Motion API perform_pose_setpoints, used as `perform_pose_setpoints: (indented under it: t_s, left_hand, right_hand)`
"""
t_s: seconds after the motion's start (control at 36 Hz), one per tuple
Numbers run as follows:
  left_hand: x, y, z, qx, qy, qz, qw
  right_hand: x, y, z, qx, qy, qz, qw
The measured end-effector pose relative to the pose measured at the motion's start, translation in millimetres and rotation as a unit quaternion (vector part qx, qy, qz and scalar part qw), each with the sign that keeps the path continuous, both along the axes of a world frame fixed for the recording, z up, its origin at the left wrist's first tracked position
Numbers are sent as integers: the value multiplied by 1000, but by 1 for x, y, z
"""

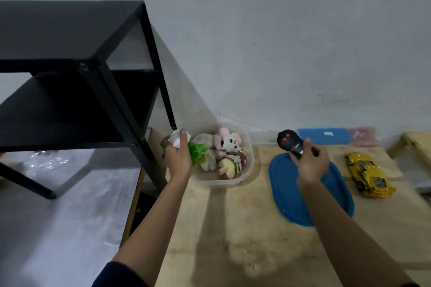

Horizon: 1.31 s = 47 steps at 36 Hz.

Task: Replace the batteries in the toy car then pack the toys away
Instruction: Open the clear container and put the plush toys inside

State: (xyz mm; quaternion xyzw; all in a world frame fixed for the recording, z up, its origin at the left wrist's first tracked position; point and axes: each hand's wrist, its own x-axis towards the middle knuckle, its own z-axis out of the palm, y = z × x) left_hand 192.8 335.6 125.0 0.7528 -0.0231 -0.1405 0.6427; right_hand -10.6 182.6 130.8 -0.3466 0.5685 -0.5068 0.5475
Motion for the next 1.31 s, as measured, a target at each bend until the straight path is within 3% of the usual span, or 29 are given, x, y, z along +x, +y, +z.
perform_pose_setpoints:
  t_s: [0.19,0.42,0.53,0.61,0.72,0.86,0.97,1.08,1.19,1.25,1.31]
  left_hand:
    - [-8,-15,-12,72,-11,-59,996]
    - [-11,-21,-45,141,2,-127,982]
    - [-7,-23,-54,255,-32,-186,948]
    - [-2,-24,-60,341,-72,-251,903]
    - [2,-25,-66,402,-100,-307,857]
    - [8,-25,-65,400,-178,-282,854]
    - [10,-25,-55,332,-273,-236,872]
    - [18,-34,-49,357,-404,-251,804]
    - [32,-51,-54,432,-422,-310,734]
    - [40,-60,-55,455,-412,-325,720]
    - [44,-67,-57,447,-385,-345,730]
  right_hand:
    - [17,-3,-13,40,-37,50,997]
    - [31,1,-33,57,22,141,988]
    - [33,1,-45,61,73,183,979]
    - [35,2,-49,52,93,208,972]
    - [39,3,-50,26,126,242,962]
    - [44,7,-40,-19,170,253,952]
    - [47,7,-38,-67,184,254,947]
    - [51,4,-37,-108,210,254,938]
    - [55,-2,-35,-136,227,251,931]
    - [57,-5,-32,-153,237,249,926]
    - [60,-6,-31,-178,251,248,919]
